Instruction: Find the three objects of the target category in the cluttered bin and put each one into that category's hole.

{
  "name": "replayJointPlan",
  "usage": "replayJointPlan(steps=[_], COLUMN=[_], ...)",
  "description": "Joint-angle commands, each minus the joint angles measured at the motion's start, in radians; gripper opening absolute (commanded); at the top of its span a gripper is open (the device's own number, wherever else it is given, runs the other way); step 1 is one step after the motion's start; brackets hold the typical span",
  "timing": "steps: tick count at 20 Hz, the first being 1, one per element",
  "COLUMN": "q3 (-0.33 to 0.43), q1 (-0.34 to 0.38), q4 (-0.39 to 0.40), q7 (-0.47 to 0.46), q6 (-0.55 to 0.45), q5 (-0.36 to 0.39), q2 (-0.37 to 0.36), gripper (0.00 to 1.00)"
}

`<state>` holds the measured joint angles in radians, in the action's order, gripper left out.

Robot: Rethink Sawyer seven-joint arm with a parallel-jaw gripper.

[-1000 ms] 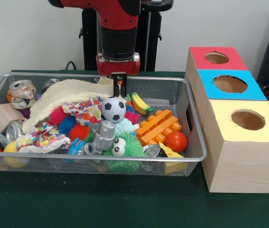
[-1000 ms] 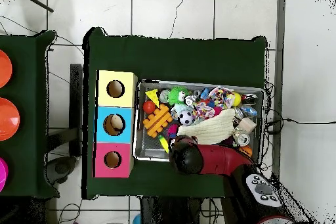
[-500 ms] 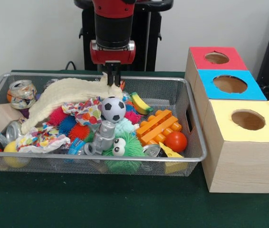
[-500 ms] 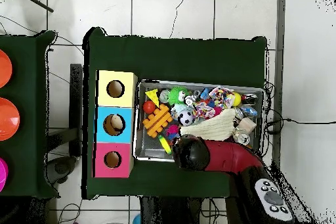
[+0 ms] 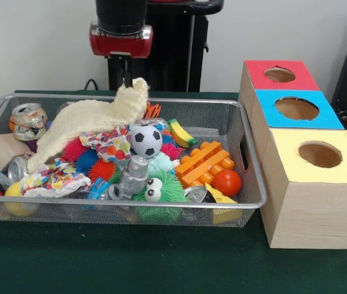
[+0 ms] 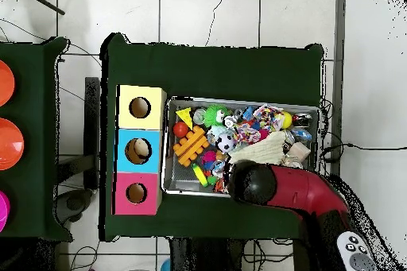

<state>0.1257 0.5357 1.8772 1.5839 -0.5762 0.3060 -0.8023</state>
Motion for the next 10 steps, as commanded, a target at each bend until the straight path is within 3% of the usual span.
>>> replayJointPlan(steps=[1,10], q3=[0.112,0.146], q1=[0.055,0.117], q4=[-0.074,-0.101], q7=[-0.064,-0.111], q6=[-0.062,-0.029], q5=[-0.011,0.042], q2=[-0.007,0.052], gripper=[0.0,0.0])
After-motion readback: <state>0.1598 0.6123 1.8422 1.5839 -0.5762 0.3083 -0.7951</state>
